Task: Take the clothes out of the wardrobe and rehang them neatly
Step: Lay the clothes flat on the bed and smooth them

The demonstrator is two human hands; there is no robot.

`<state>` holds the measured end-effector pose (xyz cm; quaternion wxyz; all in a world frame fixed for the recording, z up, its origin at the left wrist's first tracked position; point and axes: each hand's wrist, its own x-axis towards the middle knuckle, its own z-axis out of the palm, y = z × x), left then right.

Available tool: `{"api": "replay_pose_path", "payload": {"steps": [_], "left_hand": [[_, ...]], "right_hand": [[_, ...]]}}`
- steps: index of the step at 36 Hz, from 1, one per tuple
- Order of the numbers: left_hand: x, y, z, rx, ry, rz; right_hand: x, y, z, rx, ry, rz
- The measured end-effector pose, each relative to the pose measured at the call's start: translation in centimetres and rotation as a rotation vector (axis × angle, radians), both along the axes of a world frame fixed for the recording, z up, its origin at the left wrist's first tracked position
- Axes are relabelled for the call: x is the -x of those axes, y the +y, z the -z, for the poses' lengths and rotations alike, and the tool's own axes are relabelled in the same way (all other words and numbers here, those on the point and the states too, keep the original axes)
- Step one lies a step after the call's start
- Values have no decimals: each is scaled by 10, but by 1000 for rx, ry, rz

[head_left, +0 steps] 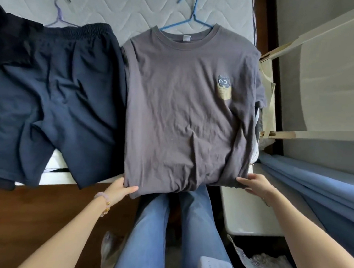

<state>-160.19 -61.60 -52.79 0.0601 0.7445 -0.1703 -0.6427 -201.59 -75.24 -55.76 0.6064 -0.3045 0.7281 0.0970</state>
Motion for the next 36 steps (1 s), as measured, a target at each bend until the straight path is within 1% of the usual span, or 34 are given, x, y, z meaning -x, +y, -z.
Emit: {"api": "replay_pose_path", "payload": {"steps": [2,4,6,11,14,17,19,21,23,26,28,31,36], "left_hand": [[-9,10,0,43,-79,-54],[-24,19,0,63,-200,-87],[-36,26,4,45,-289,-104],[-28,23,13,40,-384,-52],[-22,22,21,32,-455,-51],[-18,18,25,31,-523,-1],[-20,15,28,14,-540,37],[-26,11,33,-47,-506,33],[-34,8,41,-92,-448,-8],[-41,-9,47,-89,-362,-47],[-39,-31,38,-32,-314,-86],[-33,-70,26,72,-298,-137],[-28,-139,15,222,-293,-309]], "right_hand": [[11,6,4,123,111,80],[27,8,4,265,282,246],[41,10,3,341,391,341],[47,8,5,391,419,237],[46,4,7,365,460,200],[43,-1,4,322,502,196],[42,-6,3,301,521,198],[42,-10,1,270,534,204],[41,-14,2,244,513,221],[32,-22,1,216,387,255],[23,-32,-2,239,284,251],[7,-57,-9,313,167,233],[-11,-108,-8,420,131,252]]}}
